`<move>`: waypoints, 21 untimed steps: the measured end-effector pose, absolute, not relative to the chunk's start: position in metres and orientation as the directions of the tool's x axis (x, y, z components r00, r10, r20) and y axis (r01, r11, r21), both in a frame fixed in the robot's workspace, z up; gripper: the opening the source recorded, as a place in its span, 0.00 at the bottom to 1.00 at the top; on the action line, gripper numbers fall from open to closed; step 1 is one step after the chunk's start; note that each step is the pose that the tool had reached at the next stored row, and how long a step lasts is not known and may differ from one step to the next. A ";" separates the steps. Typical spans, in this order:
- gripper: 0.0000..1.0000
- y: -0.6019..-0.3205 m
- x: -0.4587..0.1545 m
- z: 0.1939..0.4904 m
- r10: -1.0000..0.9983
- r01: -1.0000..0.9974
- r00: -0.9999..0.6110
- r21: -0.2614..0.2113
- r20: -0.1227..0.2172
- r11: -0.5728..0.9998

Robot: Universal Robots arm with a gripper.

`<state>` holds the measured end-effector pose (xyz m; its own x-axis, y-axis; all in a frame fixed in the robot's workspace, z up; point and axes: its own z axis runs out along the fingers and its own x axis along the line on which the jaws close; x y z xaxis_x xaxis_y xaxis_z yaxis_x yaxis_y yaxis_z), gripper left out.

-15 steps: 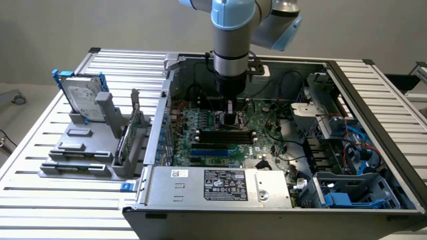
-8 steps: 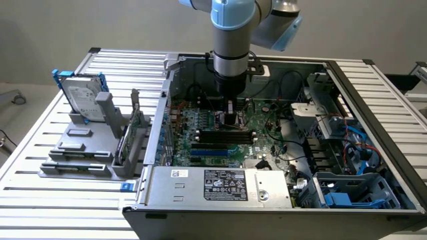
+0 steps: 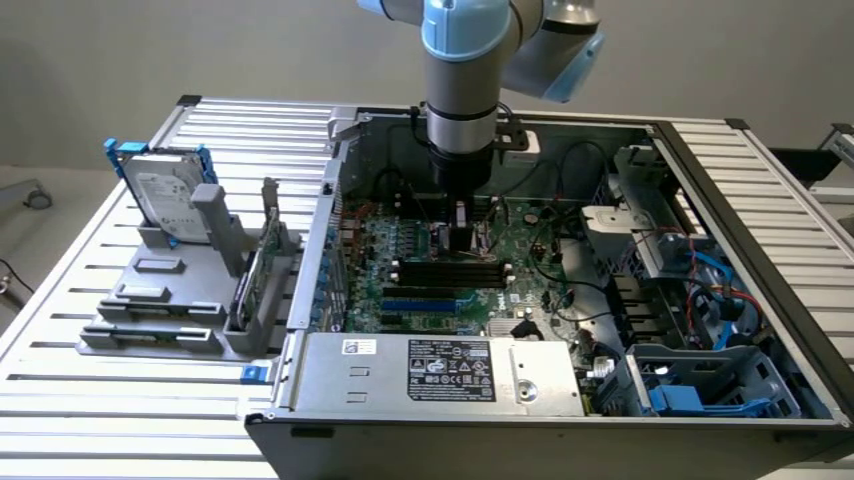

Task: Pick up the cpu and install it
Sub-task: 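Place the cpu into insertion slot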

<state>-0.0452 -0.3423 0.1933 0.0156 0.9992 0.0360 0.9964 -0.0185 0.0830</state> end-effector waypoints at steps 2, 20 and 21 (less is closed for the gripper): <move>0.62 -0.342 -0.045 0.193 0.999 0.996 0.015 0.083 0.036 -0.018; 0.62 -0.342 -0.047 0.198 0.999 0.996 0.014 0.083 0.031 -0.017; 0.62 -0.342 -0.047 0.198 0.999 0.996 0.014 0.083 0.031 -0.016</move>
<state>-0.0473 -0.3424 0.1981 0.0138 0.9994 0.0309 0.9964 -0.0164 0.0828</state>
